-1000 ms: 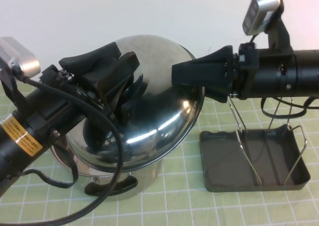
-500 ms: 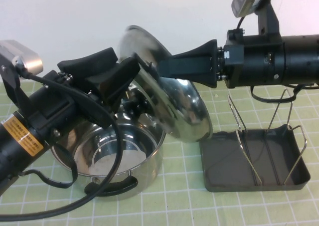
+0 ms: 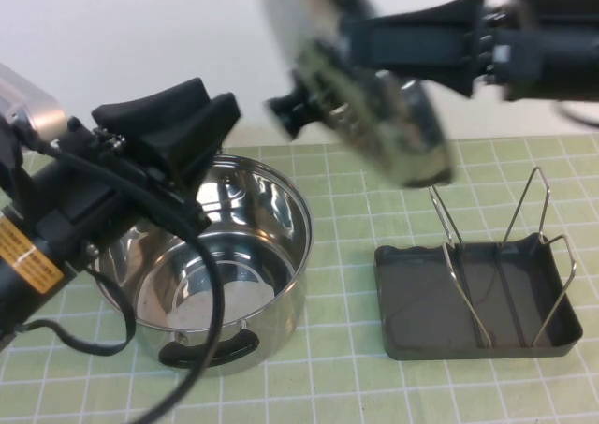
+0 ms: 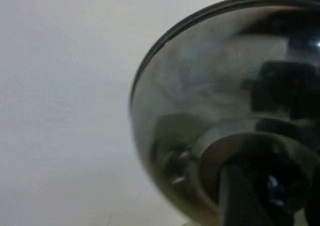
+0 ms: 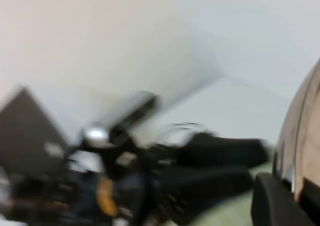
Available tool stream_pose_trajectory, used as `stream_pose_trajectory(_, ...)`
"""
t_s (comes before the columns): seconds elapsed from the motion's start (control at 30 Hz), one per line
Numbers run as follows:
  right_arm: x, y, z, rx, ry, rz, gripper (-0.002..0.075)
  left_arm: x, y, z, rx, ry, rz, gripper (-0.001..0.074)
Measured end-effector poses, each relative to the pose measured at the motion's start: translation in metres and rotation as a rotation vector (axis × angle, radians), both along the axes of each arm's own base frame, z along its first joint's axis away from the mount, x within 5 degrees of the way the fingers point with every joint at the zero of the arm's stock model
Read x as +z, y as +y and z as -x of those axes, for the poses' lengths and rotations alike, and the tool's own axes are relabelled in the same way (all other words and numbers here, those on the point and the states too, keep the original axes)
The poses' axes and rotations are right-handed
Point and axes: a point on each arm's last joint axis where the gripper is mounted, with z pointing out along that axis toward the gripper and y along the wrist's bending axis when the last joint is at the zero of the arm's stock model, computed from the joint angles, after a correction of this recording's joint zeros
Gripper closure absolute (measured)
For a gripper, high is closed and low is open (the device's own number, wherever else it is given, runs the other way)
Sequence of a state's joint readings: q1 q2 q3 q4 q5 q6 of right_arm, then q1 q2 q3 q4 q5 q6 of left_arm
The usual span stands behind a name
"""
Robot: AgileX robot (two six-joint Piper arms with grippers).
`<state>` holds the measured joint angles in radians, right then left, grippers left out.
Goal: Put pot lid on rack
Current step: Place the pot lid on the pot rack
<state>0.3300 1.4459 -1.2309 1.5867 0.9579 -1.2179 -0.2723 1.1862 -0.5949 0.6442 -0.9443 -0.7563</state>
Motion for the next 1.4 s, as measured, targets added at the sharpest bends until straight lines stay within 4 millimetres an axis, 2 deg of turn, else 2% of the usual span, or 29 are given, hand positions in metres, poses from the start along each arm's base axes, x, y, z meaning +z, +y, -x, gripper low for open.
stream_pose_trajectory(0.13,0.011,-0.018,0.018,-0.131,-0.059,0.191,0.0709,0.007,0.009,0.008,0.124,-0.073,-0.163,0.0655)
stream_pose_trajectory(0.27,0.002,-0.028,0.023,-0.223,-0.031,0.273,0.0709,0.007,0.018,0.012,0.231,-0.042,-0.290,0.0719)
stream_pose_trajectory(0.5,-0.047,-0.034,0.018,-0.344,0.089,0.268,0.0709,0.001,0.023,0.011,0.279,0.012,-0.347,0.0732)
stream_pose_trajectory(0.7,-0.075,-0.039,0.018,-0.412,0.148,0.284,0.0709,0.001,0.023,0.010,0.281,0.015,-0.350,0.0733)
stream_pose_trajectory(0.9,-0.086,-0.042,0.018,-0.443,0.159,0.301,0.0690,0.001,0.023,0.010,0.282,0.017,-0.350,0.0733)
stream_pose_trajectory(1.17,-0.091,-0.043,0.019,-0.449,0.173,0.302,0.0473,0.000,0.023,0.010,0.284,0.021,-0.353,0.0733)
stream_pose_trajectory(1.4,-0.085,-0.052,0.019,-0.481,0.145,0.300,0.0441,-0.005,0.026,0.008,0.314,0.072,-0.389,0.0733)
